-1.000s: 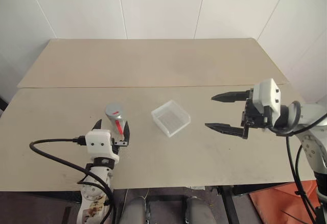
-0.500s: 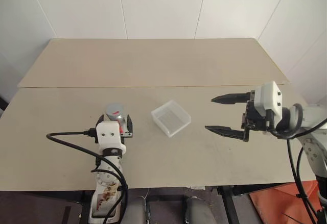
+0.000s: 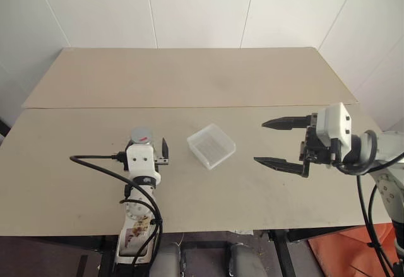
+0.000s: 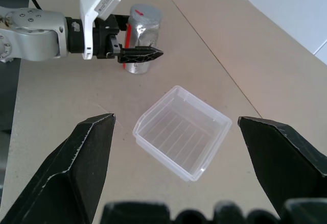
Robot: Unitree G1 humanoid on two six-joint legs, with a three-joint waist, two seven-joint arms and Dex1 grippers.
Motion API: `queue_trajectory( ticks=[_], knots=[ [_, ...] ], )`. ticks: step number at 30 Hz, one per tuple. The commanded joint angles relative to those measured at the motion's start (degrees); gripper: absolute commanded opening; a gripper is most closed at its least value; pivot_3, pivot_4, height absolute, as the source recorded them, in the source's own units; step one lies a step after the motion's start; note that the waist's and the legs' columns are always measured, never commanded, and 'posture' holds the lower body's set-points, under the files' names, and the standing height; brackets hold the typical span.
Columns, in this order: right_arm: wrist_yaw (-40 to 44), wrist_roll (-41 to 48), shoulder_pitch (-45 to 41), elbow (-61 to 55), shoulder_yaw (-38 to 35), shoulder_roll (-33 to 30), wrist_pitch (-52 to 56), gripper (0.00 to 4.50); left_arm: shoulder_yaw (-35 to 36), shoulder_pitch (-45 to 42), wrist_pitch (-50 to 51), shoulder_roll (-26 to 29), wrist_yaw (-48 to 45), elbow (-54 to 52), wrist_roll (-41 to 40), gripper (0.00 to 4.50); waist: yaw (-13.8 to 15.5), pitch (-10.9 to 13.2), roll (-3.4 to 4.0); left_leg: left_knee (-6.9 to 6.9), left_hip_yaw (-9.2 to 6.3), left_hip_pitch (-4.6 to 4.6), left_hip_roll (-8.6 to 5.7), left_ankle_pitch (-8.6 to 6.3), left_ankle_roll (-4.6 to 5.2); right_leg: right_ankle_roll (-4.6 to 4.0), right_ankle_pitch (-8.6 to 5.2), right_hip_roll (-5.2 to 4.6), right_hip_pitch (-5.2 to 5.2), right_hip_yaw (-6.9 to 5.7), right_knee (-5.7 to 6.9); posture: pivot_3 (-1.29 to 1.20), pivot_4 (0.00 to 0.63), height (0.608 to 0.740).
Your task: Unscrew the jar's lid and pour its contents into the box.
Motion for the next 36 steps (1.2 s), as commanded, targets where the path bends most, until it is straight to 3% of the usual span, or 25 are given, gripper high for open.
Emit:
queue_trajectory(
  ticks=[1,4,8,13,17,23,27,31,36],
  knots=[
    [-0.46,1.80,0.08,-2.47,-2.37,-0.08,-0.81,4.50,0.23,-1.68,-1.77,0.36,-0.28,0.47,-0.58,3.54,0.02,0.00,0.00,0.00,0.00,0.00,0.00,0.00,0.00,0.00,0.00,0.00,0.00,0.00,0.01,0.00,0.150,0.740],
    [-0.82,2.63,0.71,-3.33,-2.53,0.03,-0.70,4.50,0.73,-2.90,-2.61,0.94,-0.51,1.64,-1.12,2.58,0.06,0.00,0.00,0.01,-0.01,0.00,-0.01,0.00,0.00,0.01,0.01,0.00,0.01,-0.02,0.02,0.00,0.150,0.740],
    [-1.51,3.49,1.40,-4.32,-2.58,0.49,-0.65,4.50,1.49,-3.86,-3.78,1.70,-1.04,2.64,-2.05,1.93,0.05,0.00,0.00,0.01,-0.02,-0.01,0.00,0.00,0.00,0.02,0.02,0.00,0.00,-0.01,0.01,0.00,0.150,0.740],
    [-2.17,4.59,2.07,-5.25,-2.76,1.03,-0.61,4.50,2.88,-4.84,-4.38,4.36,-6.02,1.73,-6.10,1.92,0.03,0.00,0.00,0.01,-0.02,-0.02,0.01,0.00,0.00,0.03,0.02,-0.01,0.00,-0.02,0.01,0.00,0.150,0.740],
    [-3.95,4.63,1.54,-5.24,-1.75,2.37,-0.85,4.50,6.03,-6.50,-0.38,10.80,-16.50,-1.67,-15.58,1.92,-0.07,0.00,0.00,0.01,-0.02,0.00,0.02,0.00,0.00,0.03,0.02,0.00,0.00,-0.02,0.04,0.00,0.150,0.740],
    [-7.98,3.98,-4.97,-3.00,2.73,6.96,1.00,4.50,14.84,-9.86,13.36,32.67,-44.96,-1.26,-39.08,1.92,-0.86,0.01,0.03,-0.02,0.01,0.10,0.09,0.04,-0.07,0.01,0.02,0.09,-0.04,-0.01,0.13,0.00,0.150,0.740],
    [-11.02,1.74,-10.77,-0.61,7.56,10.39,2.73,4.50,16.28,-12.62,16.79,42.77,-64.62,4.02,-48.88,1.92,-1.05,0.02,0.05,-0.02,0.05,0.11,0.07,0.05,-0.08,0.01,0.00,0.09,-0.04,-0.03,0.11,0.00,0.150,0.740],
    [-13.50,1.74,-16.84,2.21,11.06,14.49,6.03,4.50,12.56,-19.98,16.13,43.33,-74.08,11.75,-49.96,1.92,-0.48,0.03,0.06,-0.02,0.07,0.07,-0.02,0.05,-0.08,0.02,0.00,0.09,-0.04,-0.08,0.09,0.00,0.150,0.740],
    [-13.86,1.69,-22.25,4.34,15.08,18.87,8.64,4.50,5.82,-29.84,11.83,38.68,-81.86,19.70,-46.55,1.92,-0.15,0.03,0.06,0.00,0.06,-0.02,-0.05,0.06,-0.08,0.01,0.02,0.11,-0.04,-0.14,0.07,0.00,0.150,0.740]
  ],
)
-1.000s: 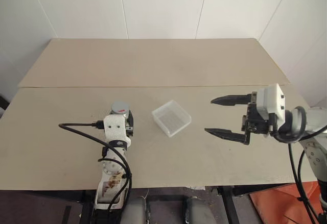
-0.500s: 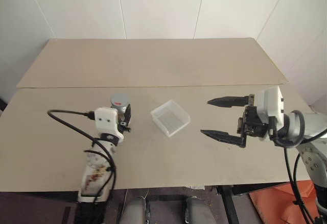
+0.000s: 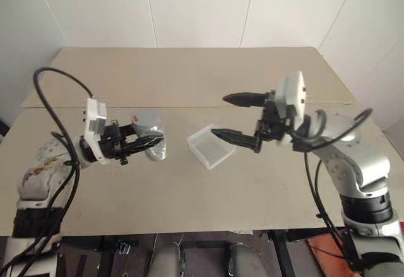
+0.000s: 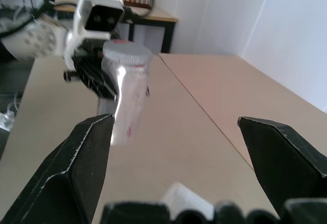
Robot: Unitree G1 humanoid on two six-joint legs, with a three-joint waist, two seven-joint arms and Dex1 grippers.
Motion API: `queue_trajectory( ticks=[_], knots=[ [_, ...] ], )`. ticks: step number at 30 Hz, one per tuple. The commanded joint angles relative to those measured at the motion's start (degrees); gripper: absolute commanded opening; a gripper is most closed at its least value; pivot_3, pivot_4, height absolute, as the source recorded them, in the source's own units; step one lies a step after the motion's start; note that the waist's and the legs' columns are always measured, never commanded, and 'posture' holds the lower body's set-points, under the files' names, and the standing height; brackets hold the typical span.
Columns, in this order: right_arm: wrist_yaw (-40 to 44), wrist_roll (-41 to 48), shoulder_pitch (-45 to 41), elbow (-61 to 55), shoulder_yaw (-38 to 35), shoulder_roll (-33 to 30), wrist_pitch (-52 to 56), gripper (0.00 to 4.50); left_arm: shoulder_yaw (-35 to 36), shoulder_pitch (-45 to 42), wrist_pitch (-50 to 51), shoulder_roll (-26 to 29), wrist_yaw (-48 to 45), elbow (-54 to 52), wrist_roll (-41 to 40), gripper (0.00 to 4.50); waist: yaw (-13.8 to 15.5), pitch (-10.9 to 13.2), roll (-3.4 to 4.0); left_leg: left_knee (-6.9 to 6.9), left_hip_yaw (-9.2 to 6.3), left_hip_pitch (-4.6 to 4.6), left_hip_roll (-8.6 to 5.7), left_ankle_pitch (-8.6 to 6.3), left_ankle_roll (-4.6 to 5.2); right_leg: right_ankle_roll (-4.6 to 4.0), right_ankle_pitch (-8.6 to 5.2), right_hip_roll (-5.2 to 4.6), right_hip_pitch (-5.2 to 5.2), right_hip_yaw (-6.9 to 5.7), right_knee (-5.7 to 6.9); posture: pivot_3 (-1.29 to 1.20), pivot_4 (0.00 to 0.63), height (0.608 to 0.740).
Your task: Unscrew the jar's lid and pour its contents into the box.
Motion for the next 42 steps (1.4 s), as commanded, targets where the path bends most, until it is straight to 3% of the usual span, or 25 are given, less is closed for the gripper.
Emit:
queue_trajectory(
  ticks=[1,11,23,30,34,39,42],
  knots=[
    [-0.33,0.41,-2.88,-0.17,1.18,1.79,1.48,4.50,-3.42,-4.81,-3.78,-2.31,-4.15,3.21,2.52,1.92,-0.03,0.00,0.00,0.00,-0.01,-0.04,0.00,0.00,0.00,0.00,0.00,0.01,-0.01,-0.02,0.00,0.00,0.150,0.740],
    [-2.32,-2.96,-8.29,3.97,5.33,7.86,3.16,4.50,-9.13,-12.48,-9.16,-8.08,-10.79,11.07,7.56,1.92,-0.62,0.00,0.00,-0.01,-0.03,-0.24,0.02,-0.02,0.04,0.05,0.02,0.05,-0.09,-0.07,0.08,0.00,0.150,0.740],
    [-1.27,-3.11,-9.43,5.49,6.91,9.69,6.40,4.50,-8.52,-13.34,-10.27,-9.82,-10.77,11.70,9.21,1.92,-0.92,0.00,0.00,0.00,-0.08,-0.24,0.04,-0.02,0.05,0.07,0.04,0.05,-0.09,-0.09,0.11,0.00,0.150,0.740],
    [0.93,-1.70,-9.73,6.87,5.97,10.69,6.53,2.75,-8.41,-13.02,-10.22,-9.59,-11.13,11.13,9.12,1.92,-0.98,0.00,0.00,0.00,-0.11,-0.24,0.04,-0.02,0.05,0.08,0.04,0.05,-0.09,-0.09,0.11,0.00,0.150,0.740],
    [11.21,0.88,-10.49,11.41,4.80,12.01,0.01,2.75,-9.36,-13.44,-9.17,-8.70,-14.11,10.42,8.58,1.92,-1.04,0.00,0.01,0.00,-0.11,-0.24,0.04,-0.02,0.05,0.09,0.05,0.05,-0.08,-0.10,0.11,0.00,0.150,0.740],
    [40.23,2.34,-18.40,26.86,7.55,12.74,-8.34,2.75,-11.40,-14.30,-4.97,-6.71,-19.72,7.05,6.01,1.92,-1.33,0.03,0.03,0.03,-0.10,-0.25,0.02,-0.03,0.06,0.12,0.06,0.06,-0.07,-0.10,0.09,0.00,0.150,0.740],
    [44.30,3.22,-23.65,35.21,11.72,13.28,-13.85,2.75,-12.69,-14.11,-3.60,-5.79,-20.08,4.66,4.58,1.92,-1.61,0.02,0.04,0.00,-0.10,-0.18,0.06,-0.03,0.06,0.12,0.06,0.09,-0.08,-0.07,0.12,0.00,0.150,0.740]
  ],
)
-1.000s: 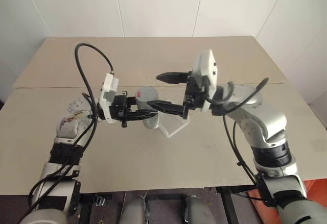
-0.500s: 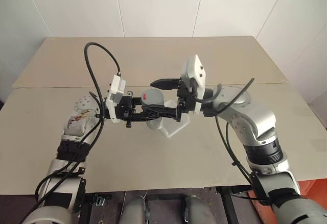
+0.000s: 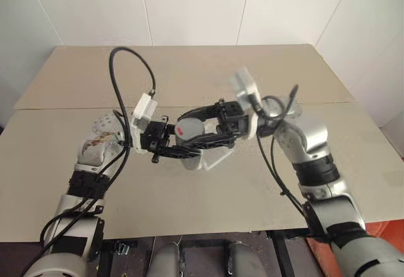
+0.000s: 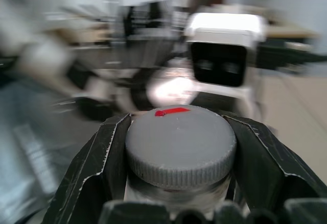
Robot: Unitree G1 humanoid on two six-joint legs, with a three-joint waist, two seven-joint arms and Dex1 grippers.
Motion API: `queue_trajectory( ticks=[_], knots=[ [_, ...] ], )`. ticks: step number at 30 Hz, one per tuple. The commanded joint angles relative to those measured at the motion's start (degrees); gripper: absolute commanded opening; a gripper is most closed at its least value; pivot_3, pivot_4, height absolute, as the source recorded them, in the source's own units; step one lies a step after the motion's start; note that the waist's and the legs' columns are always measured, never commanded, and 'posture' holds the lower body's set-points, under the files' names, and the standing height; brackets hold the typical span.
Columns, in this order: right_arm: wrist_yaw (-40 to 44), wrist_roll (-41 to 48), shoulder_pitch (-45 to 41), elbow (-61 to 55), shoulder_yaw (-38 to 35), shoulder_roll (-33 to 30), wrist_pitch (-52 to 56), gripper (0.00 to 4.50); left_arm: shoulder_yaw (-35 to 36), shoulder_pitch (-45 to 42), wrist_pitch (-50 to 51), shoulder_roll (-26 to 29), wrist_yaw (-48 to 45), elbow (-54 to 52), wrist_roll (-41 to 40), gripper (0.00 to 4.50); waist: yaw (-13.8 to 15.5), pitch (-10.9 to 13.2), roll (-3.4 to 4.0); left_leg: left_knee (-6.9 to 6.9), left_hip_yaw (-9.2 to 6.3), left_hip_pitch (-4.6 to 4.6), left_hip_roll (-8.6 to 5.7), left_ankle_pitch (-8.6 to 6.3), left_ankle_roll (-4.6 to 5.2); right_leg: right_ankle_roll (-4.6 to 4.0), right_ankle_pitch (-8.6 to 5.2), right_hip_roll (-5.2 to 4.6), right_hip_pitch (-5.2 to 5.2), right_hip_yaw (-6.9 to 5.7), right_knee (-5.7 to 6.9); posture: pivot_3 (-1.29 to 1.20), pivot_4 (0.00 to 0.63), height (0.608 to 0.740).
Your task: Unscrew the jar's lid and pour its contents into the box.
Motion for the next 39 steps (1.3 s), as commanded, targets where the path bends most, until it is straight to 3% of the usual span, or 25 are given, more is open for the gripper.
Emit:
queue_trajectory(
  ticks=[1,6,8,12,20,25,30,39],
  knots=[
    [6.25,3.65,-5.38,5.10,3.29,1.29,-7.23,2.75,-0.86,-0.17,1.75,1.03,-0.44,-2.13,-1.57,1.92,-0.12,0.00,0.00,-0.01,-0.01,0.03,0.01,0.00,0.00,0.00,0.00,0.01,0.00,0.01,0.02,0.00,0.150,0.740],
    [6.25,0.72,-7.64,10.49,2.97,3.49,-11.74,2.75,0.47,0.61,1.85,0.18,1.11,-2.87,-1.07,1.92,-0.05,0.01,0.01,-0.01,-0.02,-0.01,0.01,0.02,-0.04,0.00,0.00,0.01,-0.05,0.00,0.06,0.00,0.150,0.740],
    [4.59,-0.80,-6.67,9.91,1.68,3.39,-11.35,3.48,1.12,0.88,1.29,0.25,1.52,-2.42,-0.61,1.92,0.15,0.01,0.01,-0.01,-0.02,-0.03,0.00,0.03,-0.05,0.00,0.00,0.00,-0.05,0.00,0.06,0.00,0.150,0.740],
    [-1.36,-2.08,-1.70,3.48,-2.26,0.90,-11.45,4.45,2.65,1.14,0.12,0.52,2.89,-1.01,0.42,1.92,0.58,0.01,0.01,0.06,-0.05,-0.09,-0.02,0.03,-0.05,0.00,0.01,-0.03,-0.04,-0.07,0.06,0.00,0.150,0.740],
    [-19.93,-0.56,11.62,-20.99,-9.57,-6.99,-0.14,4.45,5.00,1.16,-3.73,0.56,6.32,3.91,2.63,1.92,0.74,0.01,0.01,0.04,-0.05,-0.10,-0.03,0.04,-0.08,0.00,0.01,-0.07,-0.10,-0.09,0.09,0.00,0.150,0.740],
    [-37.91,-6.73,13.59,-34.19,-5.88,-5.67,10.35,4.45,4.24,-0.16,-5.09,-1.14,7.49,5.86,3.65,1.92,0.22,0.01,0.01,0.02,-0.05,-0.06,-0.03,0.05,-0.09,0.00,0.01,-0.06,-0.11,-0.06,0.15,0.00,0.150,0.740],
    [-47.81,-9.52,13.00,-37.99,-3.36,-1.40,15.92,4.45,3.86,-0.66,-5.49,-2.47,7.97,6.09,4.22,1.92,0.28,0.01,0.01,0.03,-0.06,-0.11,-0.05,0.05,-0.08,0.00,0.01,-0.06,-0.11,-0.07,0.14,0.00,0.150,0.740],
    [-52.97,-10.24,12.04,-35.80,-2.24,2.90,19.10,4.45,3.81,-0.59,-4.88,-2.56,7.71,5.47,3.97,1.92,0.21,0.01,0.01,0.03,-0.08,-0.12,-0.05,0.03,-0.05,0.00,0.01,-0.06,-0.10,-0.09,0.08,0.00,0.150,0.740]
  ],
)
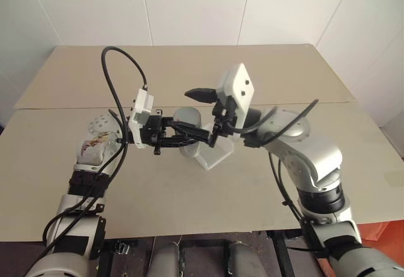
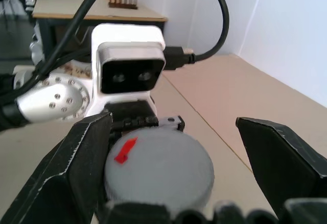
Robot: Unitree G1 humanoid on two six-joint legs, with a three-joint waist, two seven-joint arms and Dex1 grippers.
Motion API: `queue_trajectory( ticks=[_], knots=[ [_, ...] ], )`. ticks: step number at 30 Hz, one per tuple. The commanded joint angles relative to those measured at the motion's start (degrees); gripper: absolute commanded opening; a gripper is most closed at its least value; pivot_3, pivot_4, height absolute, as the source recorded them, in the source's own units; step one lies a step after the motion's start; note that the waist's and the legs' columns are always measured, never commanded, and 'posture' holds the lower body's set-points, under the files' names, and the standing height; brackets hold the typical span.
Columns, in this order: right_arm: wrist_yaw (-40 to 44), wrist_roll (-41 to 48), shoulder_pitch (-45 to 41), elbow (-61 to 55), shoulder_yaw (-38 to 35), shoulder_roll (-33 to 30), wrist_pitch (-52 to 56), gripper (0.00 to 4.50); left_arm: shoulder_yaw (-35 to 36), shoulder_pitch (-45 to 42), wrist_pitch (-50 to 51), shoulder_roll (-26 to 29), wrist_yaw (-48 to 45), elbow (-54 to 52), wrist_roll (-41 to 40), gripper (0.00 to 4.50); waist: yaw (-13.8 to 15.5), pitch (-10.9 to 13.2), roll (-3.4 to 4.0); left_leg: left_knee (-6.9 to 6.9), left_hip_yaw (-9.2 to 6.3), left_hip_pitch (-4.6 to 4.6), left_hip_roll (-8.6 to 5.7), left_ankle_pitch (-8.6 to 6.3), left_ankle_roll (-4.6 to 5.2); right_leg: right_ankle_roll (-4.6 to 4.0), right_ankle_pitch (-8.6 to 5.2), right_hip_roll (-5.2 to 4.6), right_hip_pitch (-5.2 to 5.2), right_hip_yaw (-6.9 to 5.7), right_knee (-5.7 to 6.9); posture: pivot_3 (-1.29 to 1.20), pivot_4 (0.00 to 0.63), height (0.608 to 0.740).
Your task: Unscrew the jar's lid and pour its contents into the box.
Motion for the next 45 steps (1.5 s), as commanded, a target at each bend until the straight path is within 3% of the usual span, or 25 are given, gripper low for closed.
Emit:
queue_trajectory(
  ticks=[1,10,27,35,41,45],
  knots=[
    [-1.17,-0.68,-1.12,-0.13,-0.20,0.19,-0.02,4.45,0.48,-1.15,-0.22,0.22,-0.53,-1.07,-0.69,1.92,-0.01,0.00,0.00,0.00,0.00,0.00,0.00,0.00,0.00,0.00,0.00,0.00,0.00,0.01,0.00,0.00,0.150,0.740],
    [-0.35,-1.03,0.20,1.52,-1.12,-2.12,-0.05,4.45,1.34,-1.63,-0.20,1.13,-0.86,-0.65,-0.95,1.92,-0.01,0.00,0.00,0.00,0.00,0.00,-0.01,0.00,0.00,0.00,0.00,0.00,0.00,0.01,-0.01,0.00,0.150,0.740],
    [-0.35,6.52,5.74,0.87,-13.24,-8.95,-1.01,4.45,3.24,0.81,0.31,5.02,-1.62,-2.13,-1.95,1.92,0.48,0.00,0.00,0.00,-0.01,0.00,-0.04,-0.04,0.07,0.02,0.01,-0.06,0.09,-0.03,-0.10,0.00,0.150,0.740],
    [4.24,6.39,7.74,-1.18,-11.13,-11.66,-3.26,4.45,2.90,0.07,-0.01,4.37,-1.39,-1.38,-1.44,1.92,-0.07,0.00,-0.01,-0.01,0.01,0.02,0.01,-0.04,0.07,0.02,0.01,0.00,0.04,0.03,-0.11,0.00,0.150,0.740],
    [7.80,10.79,6.42,-4.82,-10.31,-10.63,-2.86,4.45,2.23,-0.82,-1.16,2.13,-0.30,-0.01,-0.27,1.92,0.02,0.01,-0.01,-0.01,0.00,0.00,0.00,-0.05,0.08,0.03,0.01,-0.01,0.05,0.02,-0.11,0.00,0.150,0.740],
    [5.11,8.58,2.09,-4.92,-5.07,-7.98,-1.31,4.45,1.59,-1.76,-2.01,-0.23,0.53,1.09,0.24,1.92,0.00,0.01,-0.01,0.01,-0.01,0.02,0.00,-0.05,0.08,0.04,0.02,-0.01,0.06,0.01,-0.12,0.00,0.150,0.740]
  ],
)
